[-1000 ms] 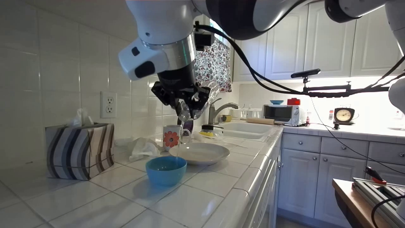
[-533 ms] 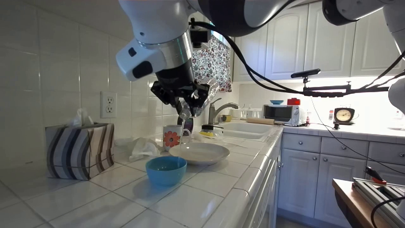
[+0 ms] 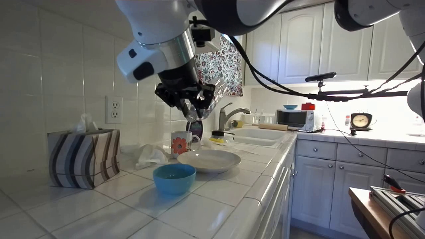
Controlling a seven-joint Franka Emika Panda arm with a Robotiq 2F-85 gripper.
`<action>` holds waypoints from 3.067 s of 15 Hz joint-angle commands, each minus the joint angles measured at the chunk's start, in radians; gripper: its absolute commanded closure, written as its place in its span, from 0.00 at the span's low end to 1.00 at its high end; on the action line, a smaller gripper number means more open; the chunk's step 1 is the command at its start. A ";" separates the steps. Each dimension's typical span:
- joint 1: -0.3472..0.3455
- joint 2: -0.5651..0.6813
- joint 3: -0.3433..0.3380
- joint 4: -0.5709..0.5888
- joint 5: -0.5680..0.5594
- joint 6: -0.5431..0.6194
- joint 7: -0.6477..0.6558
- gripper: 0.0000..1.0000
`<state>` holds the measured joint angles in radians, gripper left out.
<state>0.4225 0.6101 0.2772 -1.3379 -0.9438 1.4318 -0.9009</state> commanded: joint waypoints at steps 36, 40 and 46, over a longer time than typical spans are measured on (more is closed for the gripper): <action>0.171 0.330 -0.118 0.568 -0.042 -0.359 -0.473 0.89; 0.184 0.347 -0.137 0.599 -0.044 -0.375 -0.500 0.89; 0.201 0.368 -0.163 0.638 -0.042 -0.387 -0.531 0.89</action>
<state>0.6028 0.9356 0.1334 -0.7751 -0.9595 1.0831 -1.3791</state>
